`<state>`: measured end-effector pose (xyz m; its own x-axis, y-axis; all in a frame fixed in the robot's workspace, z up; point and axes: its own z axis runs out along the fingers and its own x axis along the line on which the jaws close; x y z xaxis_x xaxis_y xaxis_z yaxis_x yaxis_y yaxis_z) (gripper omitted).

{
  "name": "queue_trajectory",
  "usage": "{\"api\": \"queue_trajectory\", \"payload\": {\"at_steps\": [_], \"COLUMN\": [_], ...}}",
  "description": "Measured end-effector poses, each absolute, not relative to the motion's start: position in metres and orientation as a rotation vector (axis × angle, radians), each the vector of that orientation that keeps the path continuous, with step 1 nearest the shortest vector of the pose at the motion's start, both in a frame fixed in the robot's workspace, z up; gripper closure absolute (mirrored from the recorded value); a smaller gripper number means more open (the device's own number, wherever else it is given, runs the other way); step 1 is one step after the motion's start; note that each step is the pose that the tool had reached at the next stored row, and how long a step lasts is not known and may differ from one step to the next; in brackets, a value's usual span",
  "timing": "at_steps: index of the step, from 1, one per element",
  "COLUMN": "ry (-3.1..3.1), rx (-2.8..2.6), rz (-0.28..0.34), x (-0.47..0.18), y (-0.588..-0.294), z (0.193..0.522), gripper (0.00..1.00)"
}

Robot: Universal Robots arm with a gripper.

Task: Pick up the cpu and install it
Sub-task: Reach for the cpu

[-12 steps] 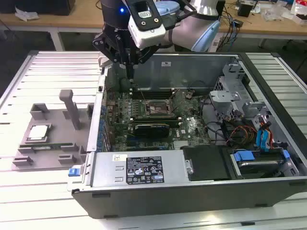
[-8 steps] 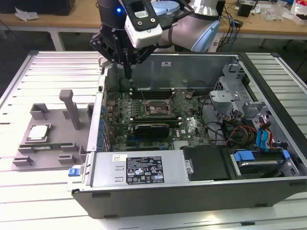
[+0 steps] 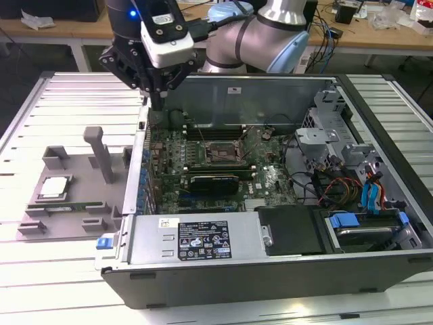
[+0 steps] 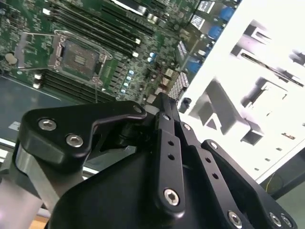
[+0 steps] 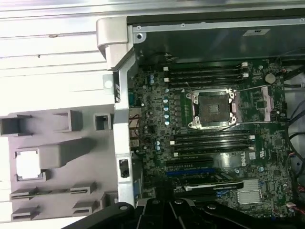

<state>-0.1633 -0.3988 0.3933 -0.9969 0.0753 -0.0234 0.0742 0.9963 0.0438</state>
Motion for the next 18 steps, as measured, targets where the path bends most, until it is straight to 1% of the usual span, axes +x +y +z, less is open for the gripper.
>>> {"api": "queue_trajectory", "payload": {"at_steps": [13,18], "ry": [3.114,3.114], "rx": [0.116,0.117], "rz": [0.067,0.067], "x": [-0.245,-0.266], "y": [-0.399,-0.399], "z": [0.393,0.393], "gripper": [0.89,0.89]}}
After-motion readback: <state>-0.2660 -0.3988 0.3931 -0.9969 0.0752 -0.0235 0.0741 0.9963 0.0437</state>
